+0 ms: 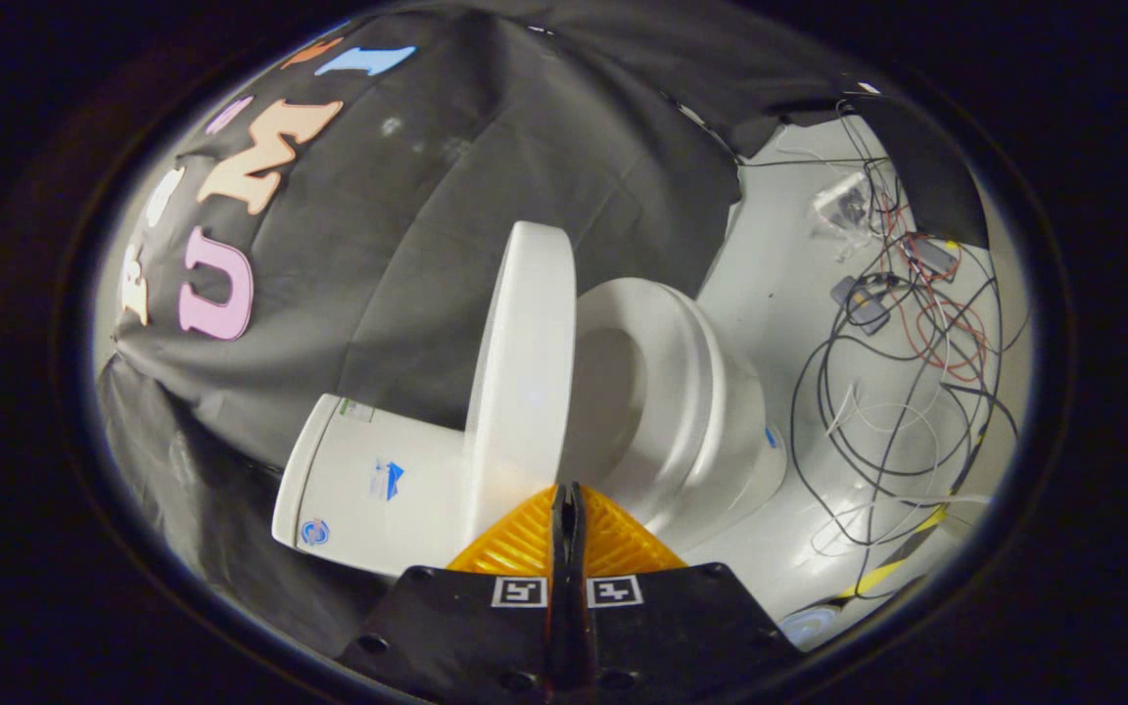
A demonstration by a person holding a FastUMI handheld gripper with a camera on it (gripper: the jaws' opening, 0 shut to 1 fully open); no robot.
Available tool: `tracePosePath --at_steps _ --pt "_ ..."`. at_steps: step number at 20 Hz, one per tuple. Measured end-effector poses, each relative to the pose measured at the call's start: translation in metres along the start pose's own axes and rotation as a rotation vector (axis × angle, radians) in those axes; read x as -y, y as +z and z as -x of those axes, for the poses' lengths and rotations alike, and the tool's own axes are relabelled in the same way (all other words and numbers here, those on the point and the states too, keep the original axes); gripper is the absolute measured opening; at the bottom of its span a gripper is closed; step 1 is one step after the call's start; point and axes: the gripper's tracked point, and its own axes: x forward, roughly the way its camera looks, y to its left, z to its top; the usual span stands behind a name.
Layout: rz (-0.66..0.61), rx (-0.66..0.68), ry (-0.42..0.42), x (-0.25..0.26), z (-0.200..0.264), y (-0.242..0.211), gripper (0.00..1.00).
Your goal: Open the toilet lid.
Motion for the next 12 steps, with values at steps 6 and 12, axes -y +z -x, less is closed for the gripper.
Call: tracePosePath --at_steps 6,12 --pt "0.041 0.004 -0.048 -0.011 0.004 0.004 0.0" --pt "0.116 0.024 -0.023 -0.054 0.017 0.009 0.0"
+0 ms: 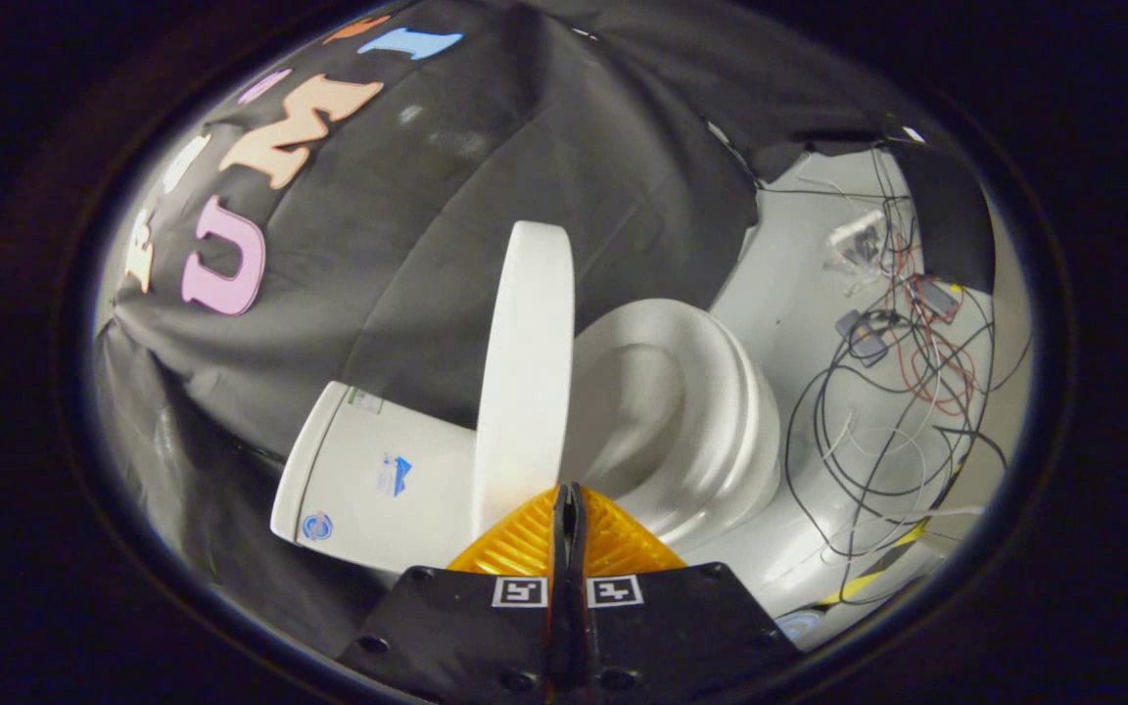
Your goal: Open the toilet lid.
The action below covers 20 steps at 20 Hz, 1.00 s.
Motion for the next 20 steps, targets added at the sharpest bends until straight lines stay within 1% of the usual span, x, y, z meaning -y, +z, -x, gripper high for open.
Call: tracePosePath --at_steps 5,10,20 --pt "0.065 0.019 0.048 -0.047 0.008 0.005 0.0" --pt "0.142 0.036 0.007 -0.07 0.011 0.009 0.01" --pt "0.261 0.089 0.014 -0.129 0.013 0.006 0.0"
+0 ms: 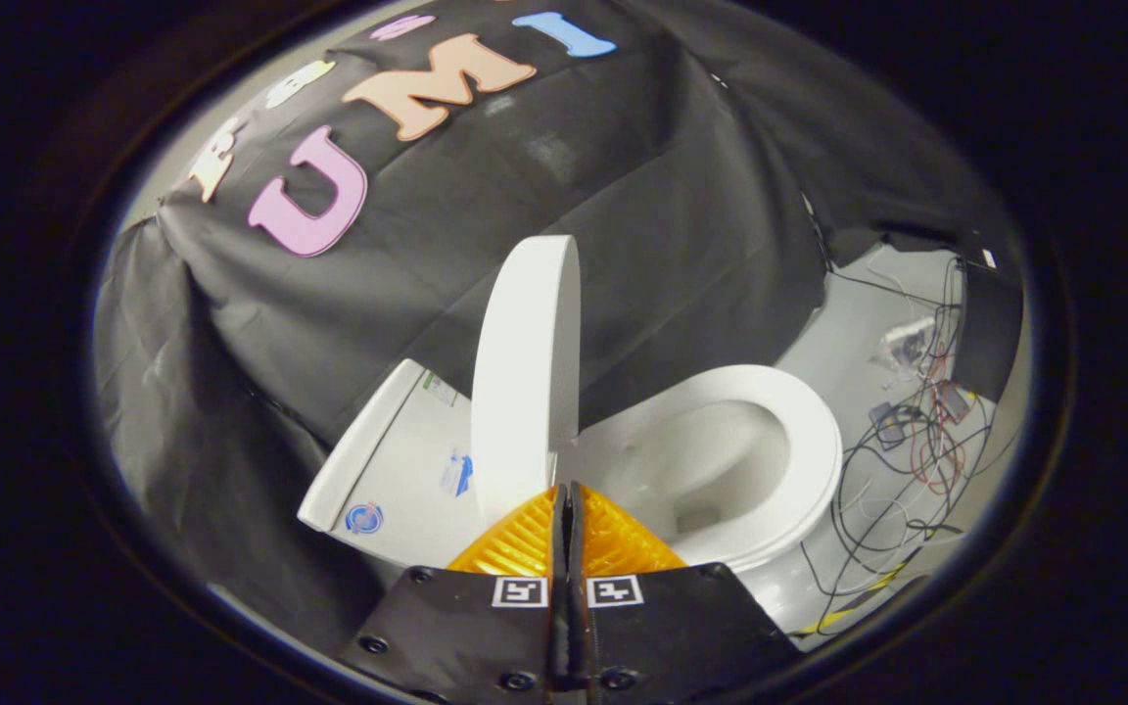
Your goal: Open the toilet lid.
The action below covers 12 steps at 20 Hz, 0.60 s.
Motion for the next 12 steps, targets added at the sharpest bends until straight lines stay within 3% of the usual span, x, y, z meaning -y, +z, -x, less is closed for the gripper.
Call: tracePosePath --at_steps 12 --pt "0.159 0.082 0.014 -0.068 -0.008 0.009 0.0"
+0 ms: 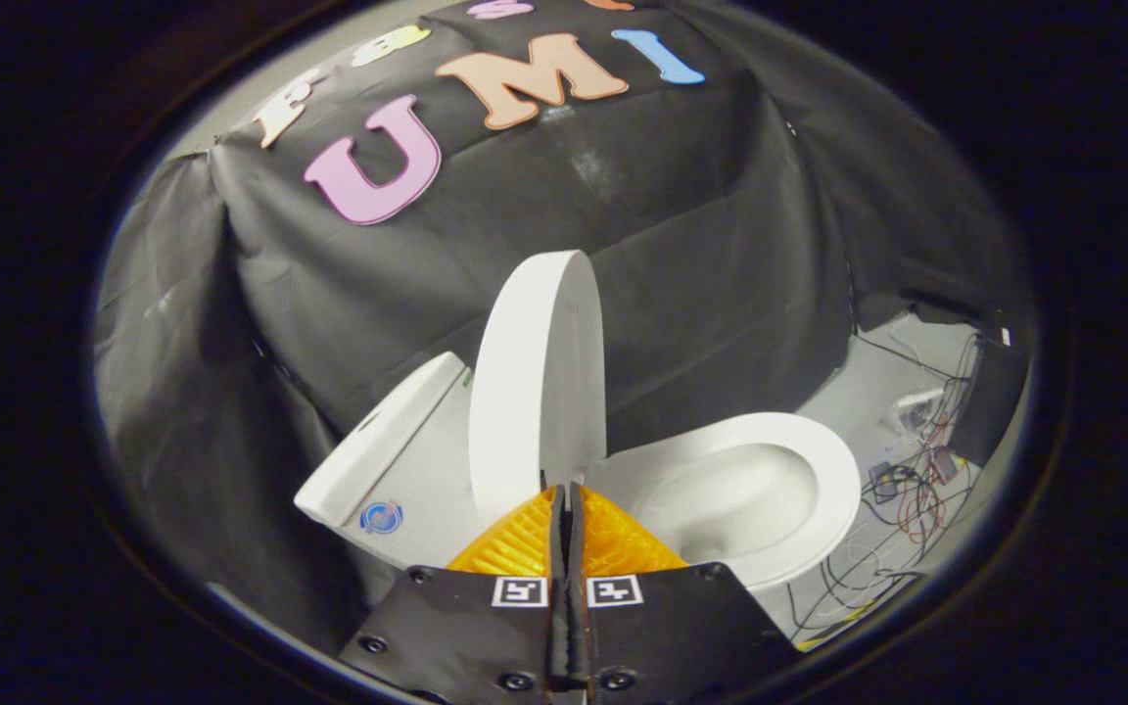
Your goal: Open the toilet lid.
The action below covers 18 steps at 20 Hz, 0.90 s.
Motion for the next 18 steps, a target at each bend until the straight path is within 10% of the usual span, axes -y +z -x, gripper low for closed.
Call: tracePosePath --at_steps 18 --pt "0.17 0.003 0.015 -0.067 -0.011 -0.005 0.01"
